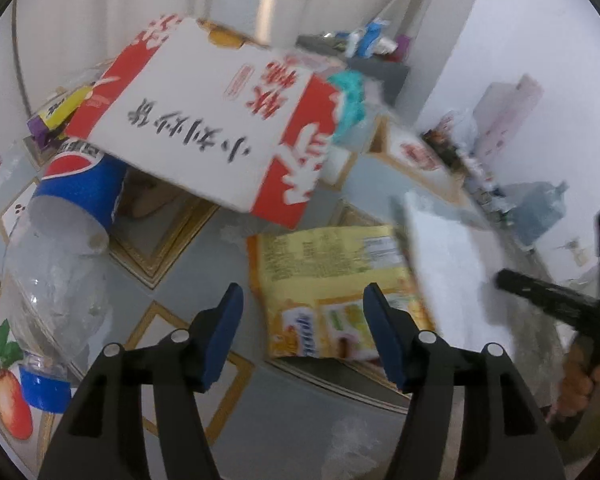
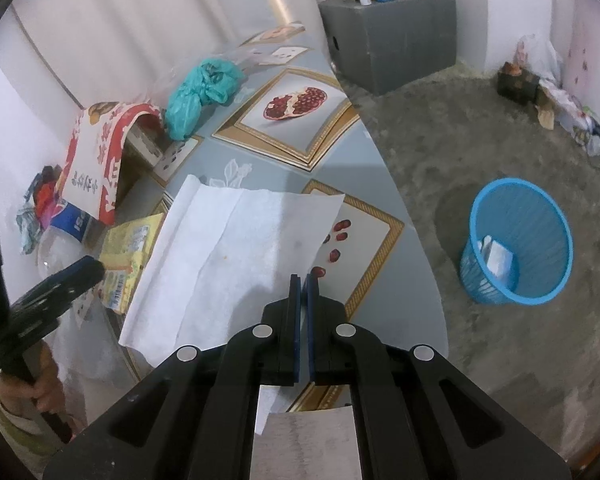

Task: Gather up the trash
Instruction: 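Grasp the yellow snack packet with the left tool while the right tool holds the tissue, then carry packet and tissue over the wastebasket and open both tools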

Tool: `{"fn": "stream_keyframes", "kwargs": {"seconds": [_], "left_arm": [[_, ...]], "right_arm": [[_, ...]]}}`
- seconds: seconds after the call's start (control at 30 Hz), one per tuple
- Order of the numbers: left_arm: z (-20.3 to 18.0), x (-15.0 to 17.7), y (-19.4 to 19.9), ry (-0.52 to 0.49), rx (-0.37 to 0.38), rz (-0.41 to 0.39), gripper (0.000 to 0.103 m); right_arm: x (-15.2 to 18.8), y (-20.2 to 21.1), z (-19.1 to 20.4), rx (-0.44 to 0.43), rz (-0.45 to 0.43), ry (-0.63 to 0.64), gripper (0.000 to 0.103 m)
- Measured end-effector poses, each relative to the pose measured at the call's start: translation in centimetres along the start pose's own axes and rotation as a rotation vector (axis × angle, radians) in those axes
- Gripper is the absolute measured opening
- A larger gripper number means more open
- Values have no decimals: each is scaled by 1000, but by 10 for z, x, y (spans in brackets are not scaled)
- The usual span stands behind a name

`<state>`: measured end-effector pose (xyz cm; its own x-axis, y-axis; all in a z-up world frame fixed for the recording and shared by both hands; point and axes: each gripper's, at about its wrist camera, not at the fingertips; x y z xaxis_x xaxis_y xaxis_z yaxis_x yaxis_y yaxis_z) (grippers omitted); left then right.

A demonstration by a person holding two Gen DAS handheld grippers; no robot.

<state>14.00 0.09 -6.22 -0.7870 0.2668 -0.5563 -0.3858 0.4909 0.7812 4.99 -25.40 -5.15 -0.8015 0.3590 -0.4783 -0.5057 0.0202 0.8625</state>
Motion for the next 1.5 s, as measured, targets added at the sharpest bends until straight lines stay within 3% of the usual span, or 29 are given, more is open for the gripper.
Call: {"fn": "stream_keyframes", "kwargs": {"seconds": [0.13,0.2,0.47,0.6,0.9,1.13,1.37,1.5], "left_arm": [[-9,-1,-11,-80,-109,27,61],[-18,3,-14,-135,-155,26,52],[-28,10,-13,-173,-166,-2,14],[-29,10,-9,-154,-145,-21,5],[-40,13,38,-152,-66,-122,3],[-64,-2,71,-180,-7,-206,3],[-112,-42,64,-277,77,-231,3],[-151,-66,33,-346,146,-180,3]], "right_arm": [[0,0,3,11,-12,15,2],[2,0,4,21,-20,21,2],[7,2,13,45,-47,57,1],[8,7,16,44,-60,59,0],[2,50,5,31,-180,12,0],[-2,89,-28,55,-299,-71,0],[-8,116,-85,142,-403,-181,0],[-9,116,-126,190,-416,-255,0]]}}
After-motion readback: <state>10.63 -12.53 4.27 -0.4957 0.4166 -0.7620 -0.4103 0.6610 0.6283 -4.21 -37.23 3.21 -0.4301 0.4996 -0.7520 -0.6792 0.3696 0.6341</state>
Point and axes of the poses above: each gripper's, at about its wrist camera, not at the fingertips, and y roughly against the way its jaws point, z to its left, x to its underside, and after that the axes turned 7 degrees about x, right-handed
